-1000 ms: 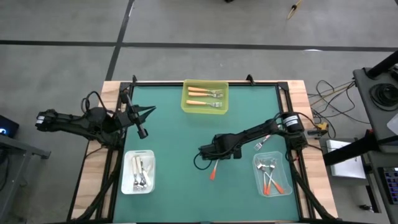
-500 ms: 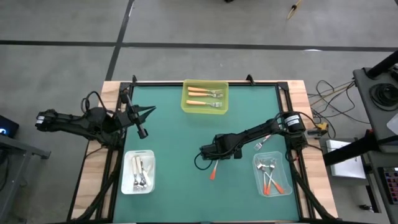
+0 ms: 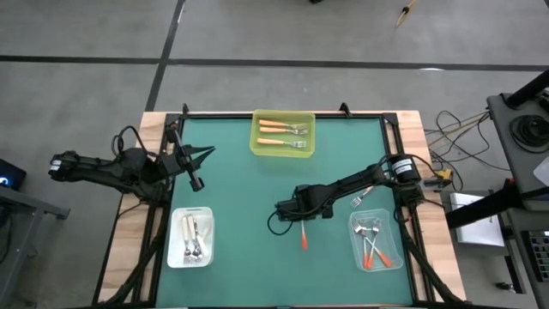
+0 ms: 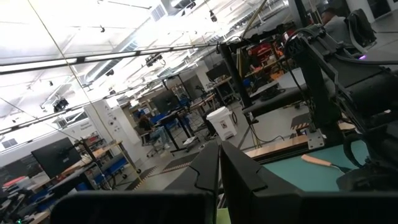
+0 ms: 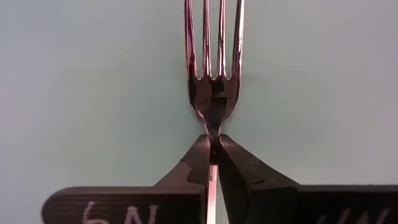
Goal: Sort silverware by color (type)
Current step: Put the orange fork into the transparent bin
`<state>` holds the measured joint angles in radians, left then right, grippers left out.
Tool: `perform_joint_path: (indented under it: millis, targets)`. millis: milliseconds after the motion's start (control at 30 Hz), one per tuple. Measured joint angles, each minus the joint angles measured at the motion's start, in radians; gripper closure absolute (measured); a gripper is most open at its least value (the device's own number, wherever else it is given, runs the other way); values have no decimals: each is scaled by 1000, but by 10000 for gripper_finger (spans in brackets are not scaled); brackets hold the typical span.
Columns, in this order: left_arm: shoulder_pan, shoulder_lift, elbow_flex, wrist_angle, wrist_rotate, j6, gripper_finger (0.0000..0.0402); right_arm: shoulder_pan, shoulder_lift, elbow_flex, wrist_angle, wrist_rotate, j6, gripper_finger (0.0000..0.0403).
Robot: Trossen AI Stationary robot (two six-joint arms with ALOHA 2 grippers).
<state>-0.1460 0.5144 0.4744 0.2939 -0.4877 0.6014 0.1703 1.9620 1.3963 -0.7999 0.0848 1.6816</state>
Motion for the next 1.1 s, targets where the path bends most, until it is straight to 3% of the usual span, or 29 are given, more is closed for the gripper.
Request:
perform_joint_path:
  millis: [300, 500, 833, 1100]
  targets:
    - [0, 0, 0, 0, 0, 0, 402, -8, -6, 114, -98, 34, -117, 393]
    - [0, 0, 0, 0, 0, 0, 402, -17, -8, 234, -252, 21, -236, 394]
    - [0, 0, 0, 1, 0, 0, 402, -16, -10, 454, -595, -31, -295, 394]
    - [0, 0, 0, 1, 1, 0, 402, 0, -24, 529, -724, -50, -336, 394]
